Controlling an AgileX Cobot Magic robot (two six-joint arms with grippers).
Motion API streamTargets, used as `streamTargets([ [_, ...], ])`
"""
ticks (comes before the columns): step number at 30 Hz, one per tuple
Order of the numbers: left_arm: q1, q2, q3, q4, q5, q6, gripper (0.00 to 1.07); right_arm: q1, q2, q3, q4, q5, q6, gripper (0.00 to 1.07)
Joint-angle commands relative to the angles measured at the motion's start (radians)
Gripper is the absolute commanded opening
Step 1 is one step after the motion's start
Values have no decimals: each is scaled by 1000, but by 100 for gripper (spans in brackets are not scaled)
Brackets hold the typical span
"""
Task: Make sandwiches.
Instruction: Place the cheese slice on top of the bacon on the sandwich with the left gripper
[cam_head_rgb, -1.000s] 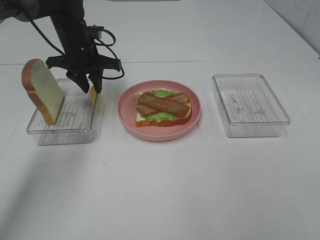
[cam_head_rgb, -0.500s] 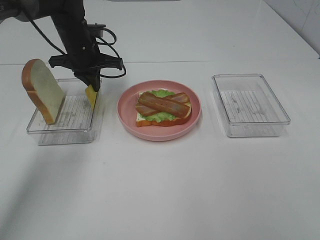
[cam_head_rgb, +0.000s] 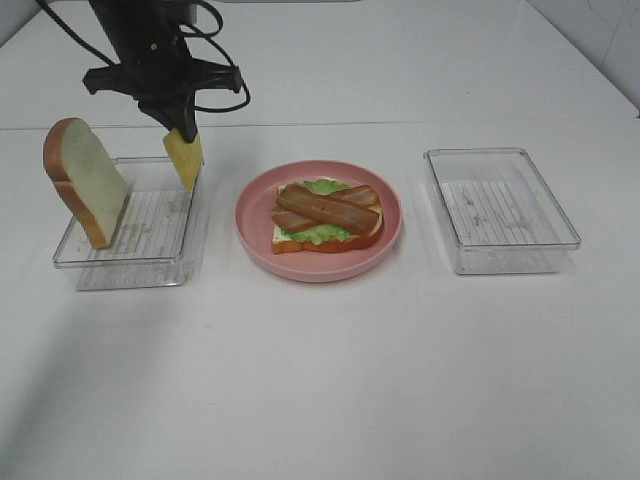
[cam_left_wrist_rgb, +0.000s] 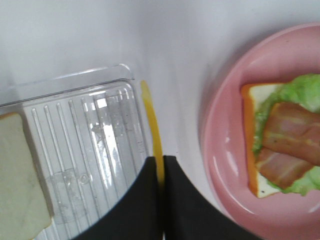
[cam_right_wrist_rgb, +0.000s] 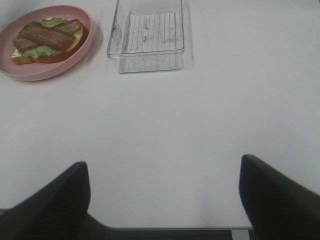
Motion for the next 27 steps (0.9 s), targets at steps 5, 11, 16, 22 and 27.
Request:
streamTargets([
  [5, -26, -67, -12, -228, 80, 127, 0, -1, -25, 4, 5, -8, -7, 79],
  [11, -70, -37, -14, -482, 36, 348, 0, -1, -25, 4, 5, -8, -7, 79],
  [16, -81, 18, -14, -631, 38, 430, 0, -1, -25, 4, 5, -8, -7, 79],
  [22, -81, 72, -15, -684, 37, 453, 0, -1, -25, 4, 5, -8, -7, 79],
  [27, -81, 119, -16, -753, 6, 500, 0, -1, -25, 4, 5, -8, -7, 79],
])
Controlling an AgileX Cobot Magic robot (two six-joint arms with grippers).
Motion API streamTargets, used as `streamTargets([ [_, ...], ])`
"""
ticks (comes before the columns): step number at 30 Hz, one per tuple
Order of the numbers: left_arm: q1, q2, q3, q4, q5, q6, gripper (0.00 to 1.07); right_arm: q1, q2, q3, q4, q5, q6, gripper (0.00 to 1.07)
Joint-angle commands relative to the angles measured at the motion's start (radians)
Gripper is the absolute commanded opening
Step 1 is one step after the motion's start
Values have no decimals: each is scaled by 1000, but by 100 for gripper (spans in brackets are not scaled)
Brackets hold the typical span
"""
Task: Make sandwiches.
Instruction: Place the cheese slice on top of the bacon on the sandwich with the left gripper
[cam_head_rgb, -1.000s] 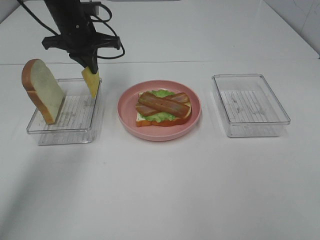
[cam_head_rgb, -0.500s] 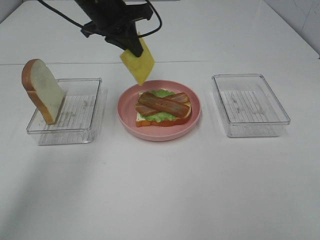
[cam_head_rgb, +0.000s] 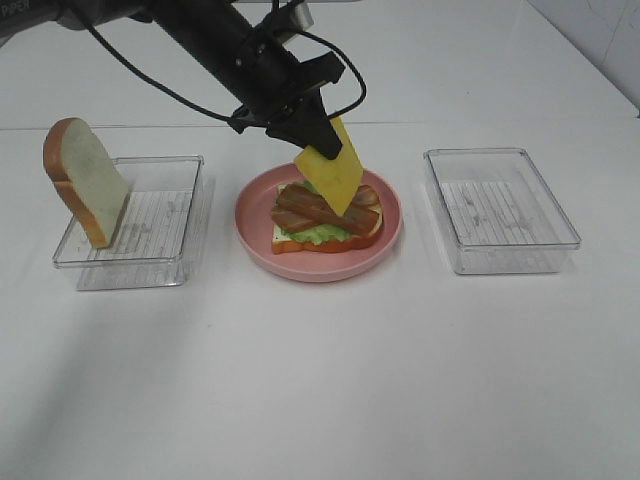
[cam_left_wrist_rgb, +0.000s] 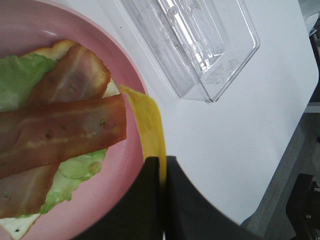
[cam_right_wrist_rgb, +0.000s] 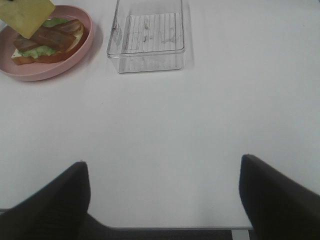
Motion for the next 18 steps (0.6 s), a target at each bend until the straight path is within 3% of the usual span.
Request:
streamTargets([
  [1, -3, 30, -2, -75, -12, 38, 0, -1, -25, 4, 4, -8, -7, 79],
  [4, -3, 59, -2, -97, -53, 69, 0, -1, -25, 4, 4, -8, -7, 79],
  [13, -3, 87, -5, -58, -106, 67, 0, -1, -25, 4, 4, -8, -7, 79],
  [18, -3, 99, -5, 9, -121, 49, 0, -1, -25, 4, 4, -8, -7, 79],
])
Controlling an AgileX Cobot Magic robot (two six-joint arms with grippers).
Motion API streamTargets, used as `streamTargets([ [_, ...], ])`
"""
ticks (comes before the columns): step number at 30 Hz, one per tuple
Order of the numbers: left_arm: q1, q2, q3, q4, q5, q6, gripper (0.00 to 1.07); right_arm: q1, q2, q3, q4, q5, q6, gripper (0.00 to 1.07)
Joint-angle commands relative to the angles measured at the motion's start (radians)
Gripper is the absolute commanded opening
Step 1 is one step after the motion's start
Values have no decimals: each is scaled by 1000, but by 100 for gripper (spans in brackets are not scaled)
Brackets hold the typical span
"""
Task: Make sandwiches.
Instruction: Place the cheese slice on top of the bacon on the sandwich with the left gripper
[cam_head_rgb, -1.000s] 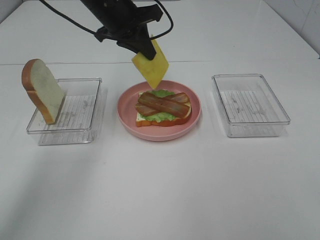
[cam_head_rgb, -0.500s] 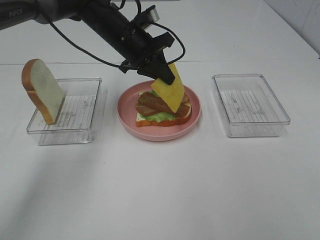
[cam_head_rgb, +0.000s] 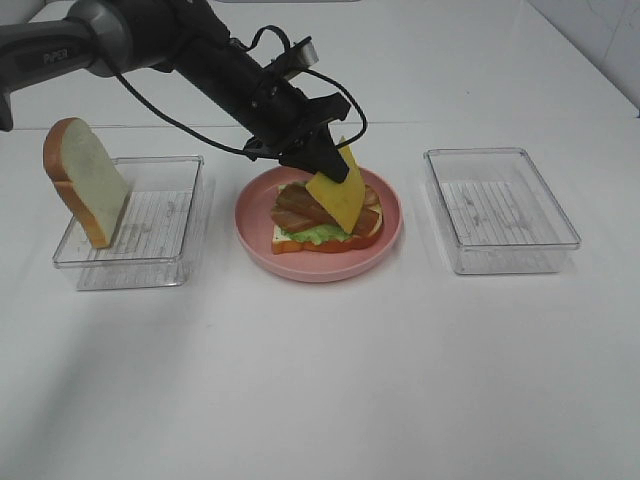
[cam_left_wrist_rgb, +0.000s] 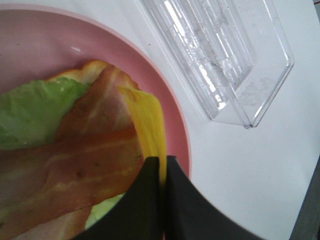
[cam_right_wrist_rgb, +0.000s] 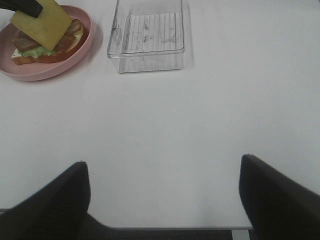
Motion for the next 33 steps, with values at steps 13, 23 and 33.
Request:
streamTargets([
  [13, 6, 9, -2, 160, -54, -43, 0, -1, -25, 4, 4, -8, -7, 79],
  [23, 6, 8, -58, 171, -57, -60, 20, -1, -25, 4, 4, -8, -7, 79],
  [33, 6, 8, -171, 309, 103, -211, 77, -1, -25, 4, 4, -8, -7, 79],
])
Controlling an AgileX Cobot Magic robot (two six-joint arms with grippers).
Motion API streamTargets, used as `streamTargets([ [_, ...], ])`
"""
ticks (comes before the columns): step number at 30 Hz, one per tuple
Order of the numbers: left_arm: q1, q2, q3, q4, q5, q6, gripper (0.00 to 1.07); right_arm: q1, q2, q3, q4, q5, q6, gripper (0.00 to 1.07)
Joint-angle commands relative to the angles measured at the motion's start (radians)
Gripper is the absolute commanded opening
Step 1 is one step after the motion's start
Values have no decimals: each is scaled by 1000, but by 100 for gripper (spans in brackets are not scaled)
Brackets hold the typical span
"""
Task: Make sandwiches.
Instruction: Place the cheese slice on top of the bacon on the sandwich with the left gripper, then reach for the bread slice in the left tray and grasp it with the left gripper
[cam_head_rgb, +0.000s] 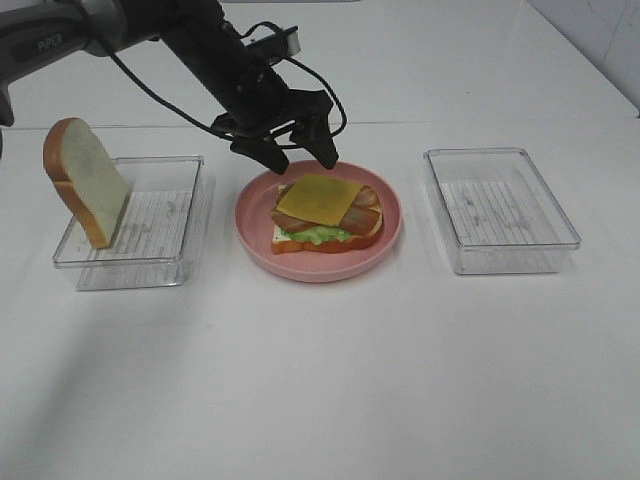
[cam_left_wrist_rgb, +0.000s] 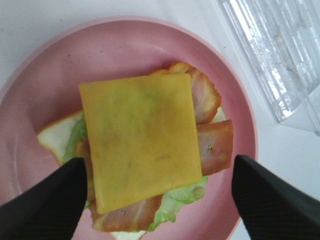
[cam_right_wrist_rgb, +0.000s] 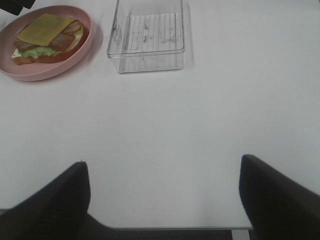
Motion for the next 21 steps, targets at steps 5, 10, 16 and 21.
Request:
streamTargets([
  [5, -1, -14, -154, 205, 156, -147, 88, -1, -25, 4, 4, -8, -7, 79],
  [10, -7, -102, -176, 316, 156, -261, 94, -1, -25, 4, 4, -8, -7, 79],
  [16, 1, -251, -82, 438, 156, -270, 94, -1, -25, 4, 4, -8, -7, 79],
  [21, 40, -429, 154, 533, 156, -299, 93, -1, -25, 4, 4, -8, -7, 79],
])
